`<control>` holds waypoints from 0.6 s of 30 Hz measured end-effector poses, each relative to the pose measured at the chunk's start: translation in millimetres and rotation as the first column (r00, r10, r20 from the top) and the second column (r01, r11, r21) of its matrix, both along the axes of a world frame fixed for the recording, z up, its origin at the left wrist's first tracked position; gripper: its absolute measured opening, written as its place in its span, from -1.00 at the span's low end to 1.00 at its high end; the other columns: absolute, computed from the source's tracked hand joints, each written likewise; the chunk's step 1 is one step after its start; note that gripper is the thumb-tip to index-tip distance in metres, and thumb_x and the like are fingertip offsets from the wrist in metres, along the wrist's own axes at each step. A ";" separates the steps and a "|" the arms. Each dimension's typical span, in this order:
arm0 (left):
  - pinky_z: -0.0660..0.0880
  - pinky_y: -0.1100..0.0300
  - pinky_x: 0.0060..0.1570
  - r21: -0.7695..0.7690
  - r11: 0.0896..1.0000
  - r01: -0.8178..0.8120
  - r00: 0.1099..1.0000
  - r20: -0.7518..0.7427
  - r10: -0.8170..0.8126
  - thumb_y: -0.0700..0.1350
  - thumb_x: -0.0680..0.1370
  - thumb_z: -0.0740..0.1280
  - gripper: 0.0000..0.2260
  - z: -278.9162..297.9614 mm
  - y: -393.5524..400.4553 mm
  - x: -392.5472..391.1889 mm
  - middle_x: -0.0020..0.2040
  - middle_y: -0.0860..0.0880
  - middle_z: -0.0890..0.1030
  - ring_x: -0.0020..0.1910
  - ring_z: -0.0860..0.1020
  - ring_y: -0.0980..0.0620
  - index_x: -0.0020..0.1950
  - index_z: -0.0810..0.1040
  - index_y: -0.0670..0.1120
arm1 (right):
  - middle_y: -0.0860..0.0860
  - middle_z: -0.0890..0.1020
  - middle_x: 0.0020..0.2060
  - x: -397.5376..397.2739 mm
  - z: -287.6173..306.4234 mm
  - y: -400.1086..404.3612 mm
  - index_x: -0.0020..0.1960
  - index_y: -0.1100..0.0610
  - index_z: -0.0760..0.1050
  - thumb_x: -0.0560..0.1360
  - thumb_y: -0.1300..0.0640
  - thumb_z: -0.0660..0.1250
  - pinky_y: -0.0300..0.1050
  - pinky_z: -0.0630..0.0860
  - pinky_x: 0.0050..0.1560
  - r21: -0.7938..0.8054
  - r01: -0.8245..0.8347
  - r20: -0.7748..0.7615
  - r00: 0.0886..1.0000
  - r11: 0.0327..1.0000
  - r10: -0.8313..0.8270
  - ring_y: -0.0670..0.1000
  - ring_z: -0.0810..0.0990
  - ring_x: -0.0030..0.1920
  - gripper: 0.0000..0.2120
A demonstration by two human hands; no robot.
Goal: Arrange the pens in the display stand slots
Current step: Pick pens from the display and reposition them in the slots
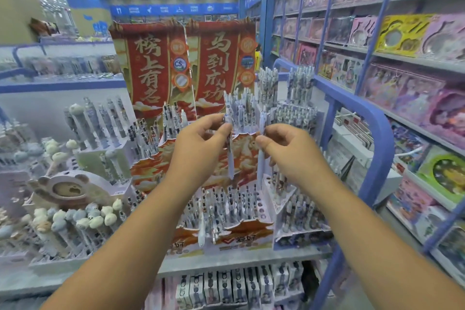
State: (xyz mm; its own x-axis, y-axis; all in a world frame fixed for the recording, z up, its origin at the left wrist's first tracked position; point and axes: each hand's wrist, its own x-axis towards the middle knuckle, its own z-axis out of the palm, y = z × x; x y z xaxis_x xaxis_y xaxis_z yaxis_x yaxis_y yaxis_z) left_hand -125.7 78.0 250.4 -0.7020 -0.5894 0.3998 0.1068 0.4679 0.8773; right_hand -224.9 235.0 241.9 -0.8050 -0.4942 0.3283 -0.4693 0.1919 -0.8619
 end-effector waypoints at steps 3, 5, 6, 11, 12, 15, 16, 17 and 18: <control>0.65 0.08 -0.02 -0.021 1.000 0.016 1.000 -0.005 -0.016 -0.02 0.61 0.39 -0.72 7.0 -19.5 -16.9 -0.05 0.16 0.67 -0.09 0.67 0.07 0.32 0.62 0.01 | 0.04 0.67 -0.10 -10.3 8.5 -15.1 0.17 0.07 0.58 0.60 0.10 0.40 -0.13 0.64 -0.16 -0.026 0.041 -0.042 0.998 0.999 -0.042 0.01 0.67 -0.17 -0.84; 0.65 0.00 0.00 -0.042 0.999 0.021 1.000 -0.017 -0.021 -0.01 0.61 0.40 -0.73 10.9 -32.7 -28.6 -0.05 0.11 0.69 -0.10 0.67 0.03 0.31 0.63 0.03 | 0.05 0.67 -0.06 -17.7 13.0 -27.1 0.18 0.07 0.54 0.60 0.12 0.40 -0.06 0.67 -0.08 -0.050 0.083 -0.052 0.995 0.995 -0.086 0.05 0.69 -0.11 -0.83; 0.66 0.00 -0.01 -0.050 0.998 0.023 0.999 -0.023 -0.024 -0.01 0.61 0.40 -0.74 13.2 -38.1 -33.7 -0.07 0.07 0.70 -0.12 0.68 0.02 0.30 0.63 0.04 | 0.06 0.67 -0.05 -19.8 16.4 -32.6 0.15 0.03 0.51 0.60 0.12 0.40 -0.05 0.67 -0.06 -0.063 0.101 -0.060 0.993 0.993 -0.105 0.06 0.69 -0.09 -0.85; 0.67 0.04 -0.11 -0.062 0.997 0.055 0.995 -0.077 -0.060 -0.03 0.60 0.41 -0.79 22.4 -57.7 -57.4 -0.12 0.03 0.71 -0.14 0.69 -0.01 0.23 0.65 0.06 | 0.04 0.69 -0.06 -31.9 29.2 -55.3 0.18 0.04 0.56 0.60 0.12 0.40 0.00 0.67 -0.06 -0.079 0.193 -0.130 0.971 0.978 -0.202 0.07 0.71 -0.05 -0.84; 0.67 0.02 -0.09 -0.057 0.996 0.067 0.994 -0.087 -0.072 -0.05 0.60 0.42 -0.80 22.8 -60.2 -62.5 -0.12 0.06 0.71 -0.14 0.69 -0.01 0.22 0.66 0.04 | 0.03 0.69 -0.07 -34.1 30.9 -58.3 0.23 0.08 0.58 0.60 0.12 0.40 0.02 0.68 -0.05 -0.084 0.212 -0.143 0.964 0.974 -0.223 0.07 0.71 -0.06 -0.78; 0.68 0.00 -0.05 -0.044 0.996 0.082 0.991 -0.101 -0.086 -0.09 0.60 0.42 -0.79 23.1 -63.4 -74.7 -0.12 0.09 0.70 -0.15 0.70 0.00 0.23 0.66 0.01 | -0.02 0.68 -0.08 -39.4 33.3 -64.5 0.28 0.08 0.59 0.60 0.12 0.40 0.09 0.66 0.04 -0.083 0.243 -0.170 0.952 0.966 -0.254 0.08 0.71 -0.04 -0.75; 0.68 0.00 -0.04 -0.042 0.996 0.075 0.991 -0.111 -0.079 -0.09 0.59 0.43 -0.79 22.4 -64.4 -78.5 -0.11 0.10 0.70 -0.14 0.70 0.02 0.23 0.67 0.01 | -0.04 0.67 -0.08 -40.4 33.3 -66.3 0.31 0.08 0.58 0.60 0.13 0.39 0.07 0.65 0.05 -0.074 0.243 -0.178 0.951 0.967 -0.253 0.07 0.70 -0.03 -0.72; 0.67 0.00 -0.02 -0.047 0.997 0.061 0.990 -0.122 -0.067 -0.08 0.59 0.43 -0.79 21.9 -65.6 -81.9 -0.10 0.10 0.70 -0.12 0.70 0.04 0.23 0.67 0.01 | -0.08 0.66 -0.09 -41.6 33.0 -68.5 0.35 0.10 0.56 0.61 0.14 0.39 0.05 0.66 0.04 -0.064 0.244 -0.183 0.950 0.968 -0.252 0.06 0.70 -0.03 -0.68; 0.67 -0.01 -0.01 -0.054 0.997 0.049 0.990 -0.132 -0.056 -0.08 0.59 0.43 -0.78 21.5 -66.6 -85.0 -0.08 0.10 0.71 -0.10 0.70 0.04 0.23 0.67 0.01 | -0.10 0.65 -0.09 -43.4 33.0 -70.3 0.38 0.11 0.55 0.61 0.14 0.39 0.03 0.66 0.04 -0.055 0.245 -0.190 0.949 0.968 -0.251 0.05 0.69 -0.03 -0.66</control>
State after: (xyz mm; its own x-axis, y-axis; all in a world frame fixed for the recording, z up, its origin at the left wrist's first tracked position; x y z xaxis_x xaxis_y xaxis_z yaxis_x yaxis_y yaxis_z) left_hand -210.8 11.5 272.0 -0.6699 -0.5301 0.5198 0.2466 0.5016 0.8292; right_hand -268.4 164.7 275.0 -0.8202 -0.2740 0.5022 -0.5689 0.2987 -0.7662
